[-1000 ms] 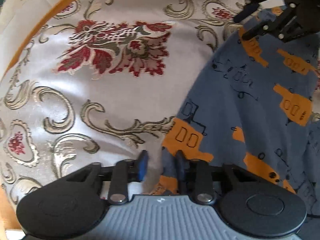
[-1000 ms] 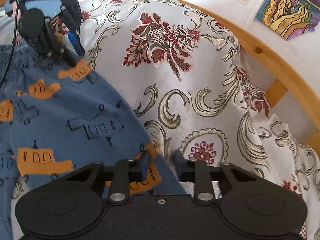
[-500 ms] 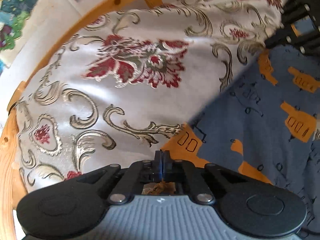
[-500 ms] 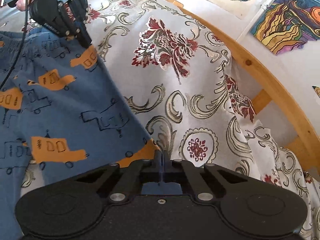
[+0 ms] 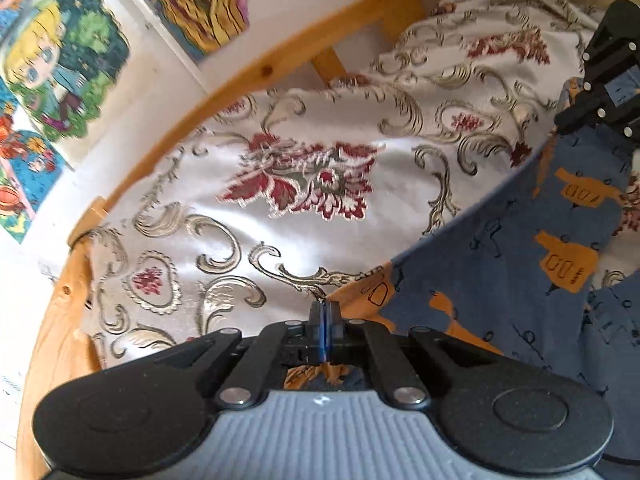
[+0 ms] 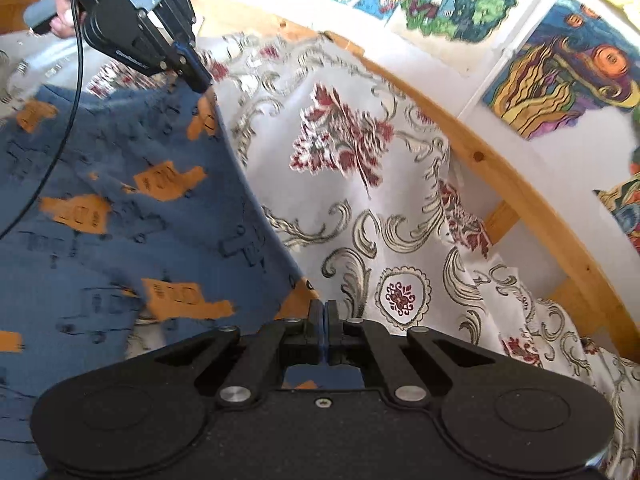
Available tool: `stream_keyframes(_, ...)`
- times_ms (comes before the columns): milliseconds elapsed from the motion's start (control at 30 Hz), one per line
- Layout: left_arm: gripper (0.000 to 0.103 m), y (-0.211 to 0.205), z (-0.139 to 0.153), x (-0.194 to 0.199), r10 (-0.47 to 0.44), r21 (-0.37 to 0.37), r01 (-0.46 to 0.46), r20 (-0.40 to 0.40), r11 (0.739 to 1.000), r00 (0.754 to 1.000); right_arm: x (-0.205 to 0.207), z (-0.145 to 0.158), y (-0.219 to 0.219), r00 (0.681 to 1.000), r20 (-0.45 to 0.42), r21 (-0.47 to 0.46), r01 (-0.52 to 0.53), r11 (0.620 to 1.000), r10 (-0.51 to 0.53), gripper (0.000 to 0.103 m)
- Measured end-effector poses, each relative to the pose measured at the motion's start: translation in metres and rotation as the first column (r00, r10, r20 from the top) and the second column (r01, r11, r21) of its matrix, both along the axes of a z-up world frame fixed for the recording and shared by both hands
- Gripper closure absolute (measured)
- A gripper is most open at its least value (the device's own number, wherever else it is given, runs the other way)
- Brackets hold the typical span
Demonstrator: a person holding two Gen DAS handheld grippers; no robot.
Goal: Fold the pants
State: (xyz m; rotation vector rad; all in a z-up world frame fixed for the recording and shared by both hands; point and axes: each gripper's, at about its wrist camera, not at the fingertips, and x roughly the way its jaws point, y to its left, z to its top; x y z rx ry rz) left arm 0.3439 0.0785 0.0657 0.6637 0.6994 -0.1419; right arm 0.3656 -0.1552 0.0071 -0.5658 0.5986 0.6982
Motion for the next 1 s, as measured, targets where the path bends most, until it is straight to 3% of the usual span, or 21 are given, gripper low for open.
stream_keyframes(233,0.102,-0.001,0.01,-0.07,-0.056,-0.023,0.058,0.098,0.998,0.994,-0.079,0.03,-0.003,1.0,-0.001,0.032,-0.017,0.999,0.017,0.103)
stream_keyframes(433,0.102,0.0,-0.011,-0.132,-0.092,-0.012,0.093,0.083,0.996,0.992,-0.155,0.042,0.008,0.999,-0.043,0.033,-0.024,0.999,0.026,0.103)
stream_keyframes(667,0.102,-0.005,-0.044,-0.186,-0.121,0.057,0.12,0.023,0.991,0.992,-0.222,0.022,0.035,0.994,-0.098,-0.005,-0.051,0.999,0.05,0.103)
stream_keyframes(900,0.099,-0.006,-0.08,-0.209,-0.117,0.152,0.115,-0.002,0.982,0.993,-0.245,-0.003,0.06,0.998,-0.047,-0.044,-0.036,0.998,0.034,0.103)
stream_keyframes(933,0.095,-0.007,-0.082,-0.21,-0.118,0.162,0.116,0.002,0.98,0.993,-0.245,-0.004,0.061,0.999,-0.038,-0.047,-0.032,0.998,0.03,0.1)
stream_keyframes(1000,0.088,-0.011,-0.085,-0.212,-0.124,0.174,0.121,0.009,0.977,0.992,-0.246,-0.006,0.062,1.0,-0.015,-0.054,-0.025,0.998,0.024,0.084)
